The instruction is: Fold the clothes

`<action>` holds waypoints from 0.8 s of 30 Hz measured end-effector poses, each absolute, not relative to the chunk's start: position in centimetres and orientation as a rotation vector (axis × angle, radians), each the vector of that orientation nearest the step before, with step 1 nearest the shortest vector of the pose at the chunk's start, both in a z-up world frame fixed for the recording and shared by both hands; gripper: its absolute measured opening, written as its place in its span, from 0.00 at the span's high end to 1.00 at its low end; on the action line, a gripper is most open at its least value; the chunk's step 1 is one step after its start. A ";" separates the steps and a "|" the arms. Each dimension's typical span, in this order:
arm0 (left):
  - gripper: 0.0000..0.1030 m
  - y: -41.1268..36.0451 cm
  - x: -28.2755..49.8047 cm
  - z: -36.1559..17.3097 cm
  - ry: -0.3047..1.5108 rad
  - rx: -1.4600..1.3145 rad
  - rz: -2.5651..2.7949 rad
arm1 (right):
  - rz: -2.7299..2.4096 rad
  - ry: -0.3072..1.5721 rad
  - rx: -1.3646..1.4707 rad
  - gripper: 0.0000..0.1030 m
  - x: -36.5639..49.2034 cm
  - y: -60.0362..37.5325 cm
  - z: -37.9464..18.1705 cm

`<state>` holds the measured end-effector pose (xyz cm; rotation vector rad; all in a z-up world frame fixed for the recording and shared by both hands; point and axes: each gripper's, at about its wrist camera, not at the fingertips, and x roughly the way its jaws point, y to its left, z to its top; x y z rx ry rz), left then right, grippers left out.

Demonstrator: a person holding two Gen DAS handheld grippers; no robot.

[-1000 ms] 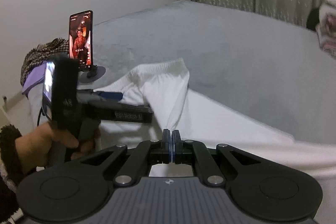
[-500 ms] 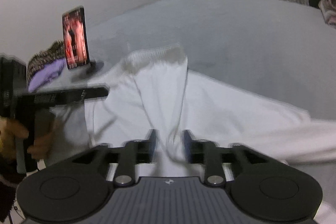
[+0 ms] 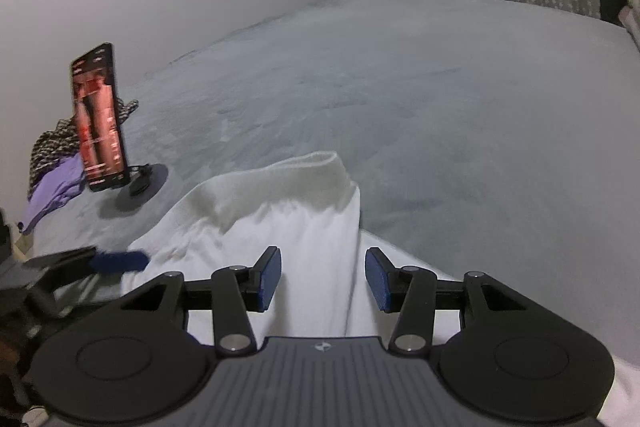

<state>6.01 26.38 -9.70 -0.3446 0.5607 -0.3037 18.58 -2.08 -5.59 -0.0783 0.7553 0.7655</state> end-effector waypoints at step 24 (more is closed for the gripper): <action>0.05 30.3 3.8 -10.2 0.403 -0.867 -0.463 | 1.000 0.617 -0.083 0.94 12.7 2.5 -1.8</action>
